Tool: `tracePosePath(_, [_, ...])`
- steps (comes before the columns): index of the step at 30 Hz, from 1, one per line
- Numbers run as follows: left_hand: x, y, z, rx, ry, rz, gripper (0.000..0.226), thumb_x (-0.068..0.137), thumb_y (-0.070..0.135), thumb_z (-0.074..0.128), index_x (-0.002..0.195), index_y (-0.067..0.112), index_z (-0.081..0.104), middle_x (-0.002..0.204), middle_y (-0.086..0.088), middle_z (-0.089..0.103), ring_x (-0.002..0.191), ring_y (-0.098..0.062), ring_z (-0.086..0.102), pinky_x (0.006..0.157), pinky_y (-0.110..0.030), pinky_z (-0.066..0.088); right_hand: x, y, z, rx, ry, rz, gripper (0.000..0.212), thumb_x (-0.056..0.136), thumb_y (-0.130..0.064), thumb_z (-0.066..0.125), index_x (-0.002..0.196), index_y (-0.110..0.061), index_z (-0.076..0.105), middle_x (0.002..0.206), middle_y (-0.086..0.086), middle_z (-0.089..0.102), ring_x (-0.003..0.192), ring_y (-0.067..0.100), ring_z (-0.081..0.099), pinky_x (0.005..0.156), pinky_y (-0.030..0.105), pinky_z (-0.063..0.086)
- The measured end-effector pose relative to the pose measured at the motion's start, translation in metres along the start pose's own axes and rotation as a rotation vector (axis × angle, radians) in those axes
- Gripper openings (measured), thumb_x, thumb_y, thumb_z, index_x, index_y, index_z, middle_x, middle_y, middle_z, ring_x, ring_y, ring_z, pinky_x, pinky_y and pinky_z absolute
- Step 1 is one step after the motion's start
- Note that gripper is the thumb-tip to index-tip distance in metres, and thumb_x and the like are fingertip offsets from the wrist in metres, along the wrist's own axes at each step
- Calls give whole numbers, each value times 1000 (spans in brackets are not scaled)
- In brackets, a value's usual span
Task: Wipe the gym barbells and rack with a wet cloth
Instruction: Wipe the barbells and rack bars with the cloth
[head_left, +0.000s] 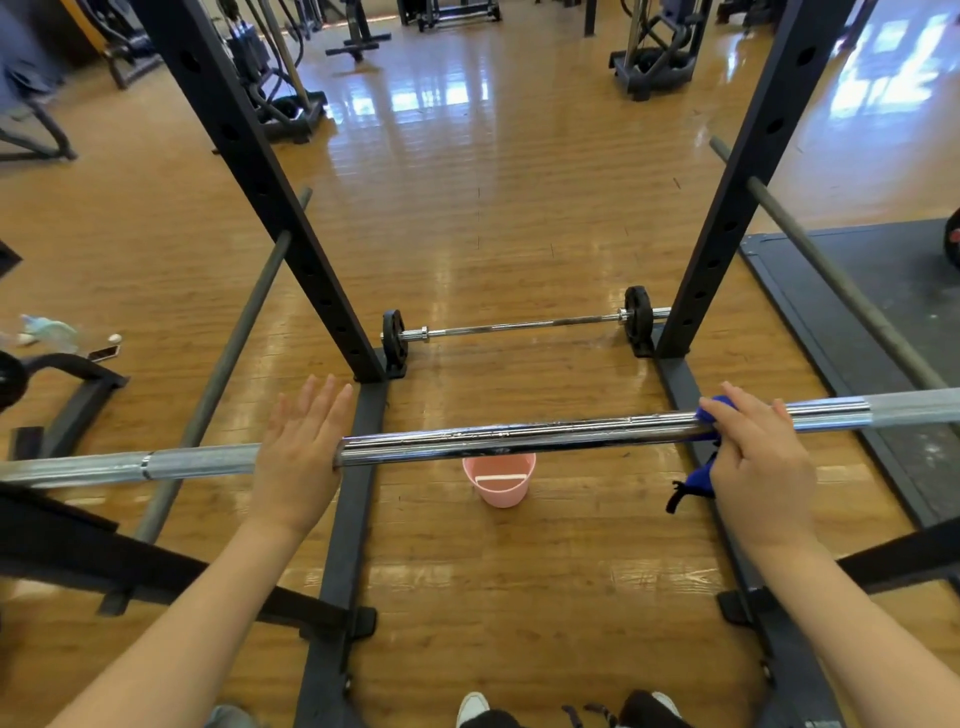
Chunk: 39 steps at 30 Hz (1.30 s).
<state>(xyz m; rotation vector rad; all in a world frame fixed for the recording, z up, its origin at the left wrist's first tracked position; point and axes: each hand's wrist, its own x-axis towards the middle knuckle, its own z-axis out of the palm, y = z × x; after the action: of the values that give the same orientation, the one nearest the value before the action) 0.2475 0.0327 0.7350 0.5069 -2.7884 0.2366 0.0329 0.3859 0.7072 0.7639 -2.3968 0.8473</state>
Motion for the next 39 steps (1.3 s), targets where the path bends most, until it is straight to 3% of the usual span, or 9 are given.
tracePosePath(4, [4, -1, 6, 59, -71, -43, 70, 61, -14, 75, 126, -2, 51, 133, -26, 50, 130, -40, 41, 118, -41, -3, -1, 1, 3, 13, 13, -6, 39, 88, -10, 35, 107, 5, 66, 115, 24, 63, 109, 38, 59, 106, 47, 33])
tracePosePath(7, [6, -3, 6, 110, -137, -28, 64, 50, -14, 80, 111, -5, 63, 127, -27, 55, 126, -43, 45, 116, -41, -3, 0, -3, 8, -2, 58, -19, 34, 88, -5, 38, 102, 7, 67, 111, 26, 64, 104, 40, 60, 99, 50, 42])
tracePosePath(10, [10, -4, 2, 153, -226, -10, 63, 48, -14, 81, 109, -1, 67, 123, -24, 59, 124, -40, 48, 115, -45, 14, -1, -5, 11, -7, 90, -37, 33, 88, -3, 39, 102, 7, 68, 110, 25, 64, 104, 40, 60, 94, 51, 47])
tracePosePath(14, [18, 1, -13, 141, -375, 10, 69, 85, -2, 57, 147, 16, 31, 157, -6, 18, 146, -20, 6, 116, -35, 2, -7, -5, 10, 13, 51, -125, 31, 86, 3, 44, 107, 6, 66, 114, 24, 63, 107, 40, 59, 102, 38, 39])
tracePosePath(17, [25, 1, -19, 99, -476, -15, 74, 90, 0, 51, 151, 21, 14, 159, 0, 4, 146, -14, -1, 116, -29, 0, -17, 6, 5, 36, -23, -202, 35, 83, 3, 45, 112, 3, 64, 123, 21, 59, 116, 37, 54, 99, 51, 43])
tracePosePath(24, [21, 2, -20, 37, -430, -49, 78, 88, -1, 52, 151, 20, 13, 158, 4, 12, 145, -11, 7, 116, -26, 5, -10, -7, 8, 114, 12, -94, 34, 89, -6, 40, 111, 1, 65, 120, 20, 61, 118, 34, 54, 106, 36, 35])
tracePosePath(29, [18, 3, -16, 22, -360, -73, 78, 83, -2, 58, 149, 17, 22, 154, 1, 27, 144, -15, 17, 116, -30, 9, -21, 11, 5, 145, -119, -364, 32, 86, -7, 45, 115, -7, 59, 127, 14, 55, 123, 28, 47, 112, 36, 30])
tracePosePath(35, [15, 1, -10, 22, -299, -74, 76, 77, -5, 63, 145, 13, 35, 146, -4, 42, 140, -19, 30, 115, -35, 18, -7, 7, 5, 111, 38, -80, 32, 90, -5, 41, 109, 4, 66, 119, 23, 61, 116, 37, 55, 103, 49, 40])
tracePosePath(39, [12, 0, -8, 8, -258, -75, 76, 70, -8, 70, 140, 9, 43, 134, -11, 55, 132, -26, 44, 110, -40, 29, -16, -13, 16, 174, -76, -259, 36, 86, -1, 40, 112, -1, 65, 125, 14, 57, 123, 27, 48, 110, 40, 32])
